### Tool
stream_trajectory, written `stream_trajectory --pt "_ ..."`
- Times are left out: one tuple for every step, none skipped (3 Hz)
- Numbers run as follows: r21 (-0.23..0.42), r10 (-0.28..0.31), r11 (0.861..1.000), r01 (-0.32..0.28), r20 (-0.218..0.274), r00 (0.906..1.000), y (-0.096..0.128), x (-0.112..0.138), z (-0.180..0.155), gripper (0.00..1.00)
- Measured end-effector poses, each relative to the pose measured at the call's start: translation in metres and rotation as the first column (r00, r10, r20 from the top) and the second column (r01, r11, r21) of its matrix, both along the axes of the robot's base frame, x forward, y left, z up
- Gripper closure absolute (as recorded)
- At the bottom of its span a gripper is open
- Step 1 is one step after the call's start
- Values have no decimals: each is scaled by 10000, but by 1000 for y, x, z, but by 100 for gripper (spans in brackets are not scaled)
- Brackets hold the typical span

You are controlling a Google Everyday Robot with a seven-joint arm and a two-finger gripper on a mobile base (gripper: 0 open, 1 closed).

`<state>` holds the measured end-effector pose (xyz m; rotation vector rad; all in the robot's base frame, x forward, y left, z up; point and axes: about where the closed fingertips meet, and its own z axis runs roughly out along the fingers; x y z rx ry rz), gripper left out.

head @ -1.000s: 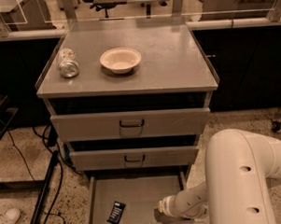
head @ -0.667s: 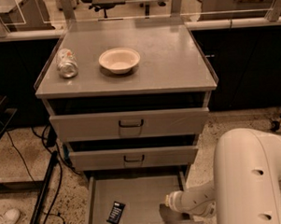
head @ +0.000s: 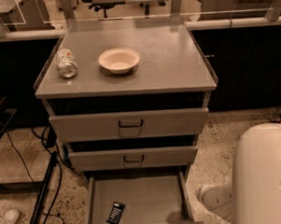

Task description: Pick rxbar blueberry from bottom drawer and place on counter

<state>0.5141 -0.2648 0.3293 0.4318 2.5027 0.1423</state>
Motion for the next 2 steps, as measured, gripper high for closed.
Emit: stream_trajectory --pt "-522 -1985 9786 1989 140 9800 -76 -9 14 100" --pt "-611 -3510 9336 3530 410 9355 -132 -24 26 100"
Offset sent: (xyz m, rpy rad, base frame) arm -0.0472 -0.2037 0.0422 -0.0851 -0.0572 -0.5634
